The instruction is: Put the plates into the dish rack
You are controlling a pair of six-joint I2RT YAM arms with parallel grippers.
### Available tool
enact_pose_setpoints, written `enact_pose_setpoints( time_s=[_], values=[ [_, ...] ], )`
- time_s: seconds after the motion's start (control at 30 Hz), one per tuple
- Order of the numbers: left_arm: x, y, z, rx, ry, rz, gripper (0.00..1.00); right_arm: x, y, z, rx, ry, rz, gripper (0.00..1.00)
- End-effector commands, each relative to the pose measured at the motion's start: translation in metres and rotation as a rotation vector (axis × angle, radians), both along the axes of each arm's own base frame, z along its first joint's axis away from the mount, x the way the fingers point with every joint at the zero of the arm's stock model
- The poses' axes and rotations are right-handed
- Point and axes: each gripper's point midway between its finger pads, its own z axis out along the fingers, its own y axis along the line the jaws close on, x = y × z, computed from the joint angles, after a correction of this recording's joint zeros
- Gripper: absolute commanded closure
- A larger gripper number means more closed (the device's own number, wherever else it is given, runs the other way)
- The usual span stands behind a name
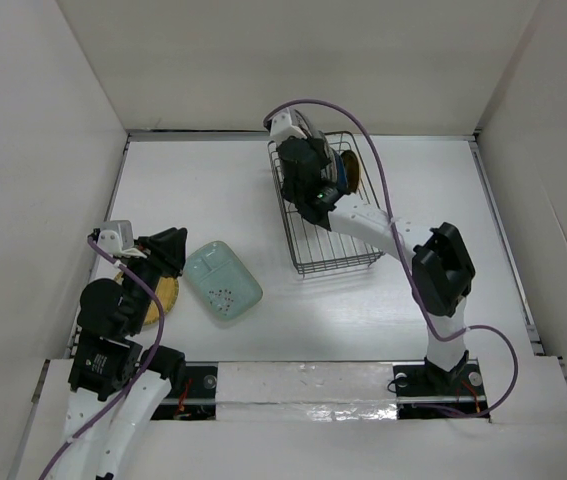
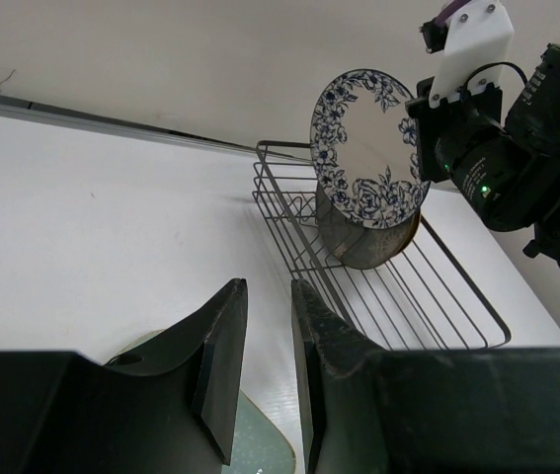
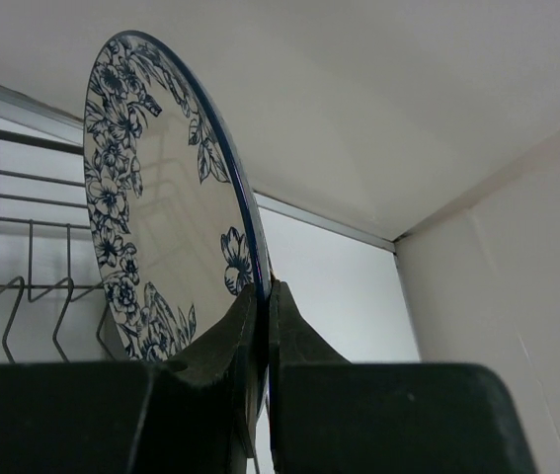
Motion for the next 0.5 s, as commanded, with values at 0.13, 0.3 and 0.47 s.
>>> enact_pose_setpoints(
  time_s=[0.13, 0.3, 0.47],
  values=[
    [-0.003, 0.0, 0.01, -0.018, -0.043, -0.006, 0.78, -0.015, -0.004, 0.05, 0.057, -0.15, -0.112, 1.0],
    [-0.003, -0.001, 0.011, -0.019, -0.043, -0.01, 0.78, -0.026, -0.01, 0.039, 0.016, -0.168, -0.215, 1.0],
    [-0.003, -0.001, 0.01, -0.019, -0.043, -0.011, 0.78, -0.023, 0.004, 0.022, 0.057, -0.132, -0.176, 1.0]
  ],
)
